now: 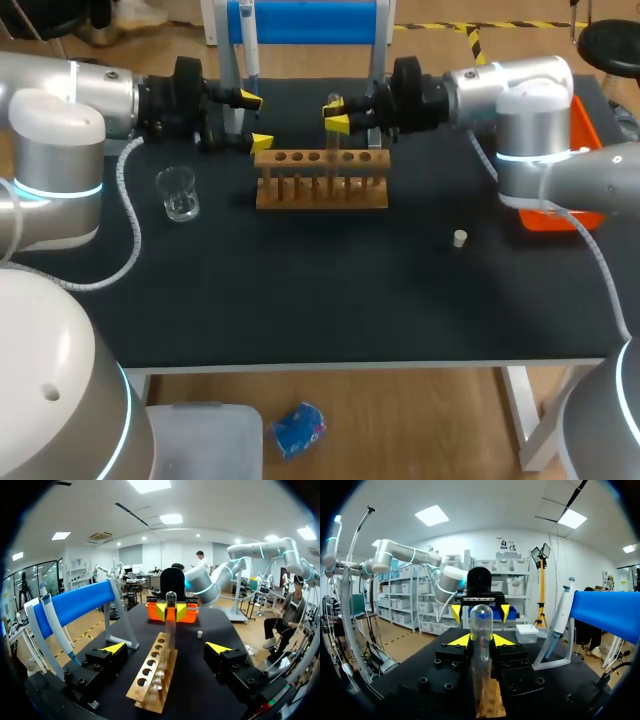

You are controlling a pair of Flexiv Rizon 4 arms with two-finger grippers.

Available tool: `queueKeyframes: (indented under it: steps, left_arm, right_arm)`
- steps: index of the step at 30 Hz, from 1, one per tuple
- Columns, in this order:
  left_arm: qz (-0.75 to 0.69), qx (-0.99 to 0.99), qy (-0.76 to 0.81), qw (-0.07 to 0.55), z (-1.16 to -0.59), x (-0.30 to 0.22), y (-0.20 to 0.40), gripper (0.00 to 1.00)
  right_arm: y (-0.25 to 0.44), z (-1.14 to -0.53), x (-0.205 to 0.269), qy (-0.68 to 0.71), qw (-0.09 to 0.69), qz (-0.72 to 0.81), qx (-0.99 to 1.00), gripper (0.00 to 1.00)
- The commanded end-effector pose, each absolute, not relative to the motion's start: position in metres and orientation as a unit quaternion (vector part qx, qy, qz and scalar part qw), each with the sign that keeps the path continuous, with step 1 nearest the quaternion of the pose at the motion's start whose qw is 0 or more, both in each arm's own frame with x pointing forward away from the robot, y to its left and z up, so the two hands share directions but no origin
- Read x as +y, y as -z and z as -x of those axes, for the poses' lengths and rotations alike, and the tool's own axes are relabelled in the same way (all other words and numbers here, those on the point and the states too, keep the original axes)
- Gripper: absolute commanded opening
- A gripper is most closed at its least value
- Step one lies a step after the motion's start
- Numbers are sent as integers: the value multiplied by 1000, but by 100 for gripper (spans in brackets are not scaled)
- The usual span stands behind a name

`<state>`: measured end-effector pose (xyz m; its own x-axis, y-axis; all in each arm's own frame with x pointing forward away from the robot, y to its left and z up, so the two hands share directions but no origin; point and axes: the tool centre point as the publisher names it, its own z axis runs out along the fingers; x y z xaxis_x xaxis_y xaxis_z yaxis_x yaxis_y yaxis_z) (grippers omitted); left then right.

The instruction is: Invert the test tube, pick up the pipette, mount the tip to pipette, aspirate from beaker and dispense into the tube, eject the tip, return the pipette, and cap with the stopper.

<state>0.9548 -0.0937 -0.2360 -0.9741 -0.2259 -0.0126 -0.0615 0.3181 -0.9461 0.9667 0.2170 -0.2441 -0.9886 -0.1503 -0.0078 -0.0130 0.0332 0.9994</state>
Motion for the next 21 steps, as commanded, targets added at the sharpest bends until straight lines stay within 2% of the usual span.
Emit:
queueKeyframes:
  steps: [1,19,21]
  left_arm:
    - [89,809,577,71,-955,-94,236,100]
    - [89,809,577,71,-955,-94,236,100]
    - [38,803,578,144,-953,-94,227,100]
  right_arm:
    - [238,-964,216,691,50,-56,-719,0]
    - [199,-958,212,687,56,-62,-721,0]
    - [193,-956,208,690,70,-51,-718,0]
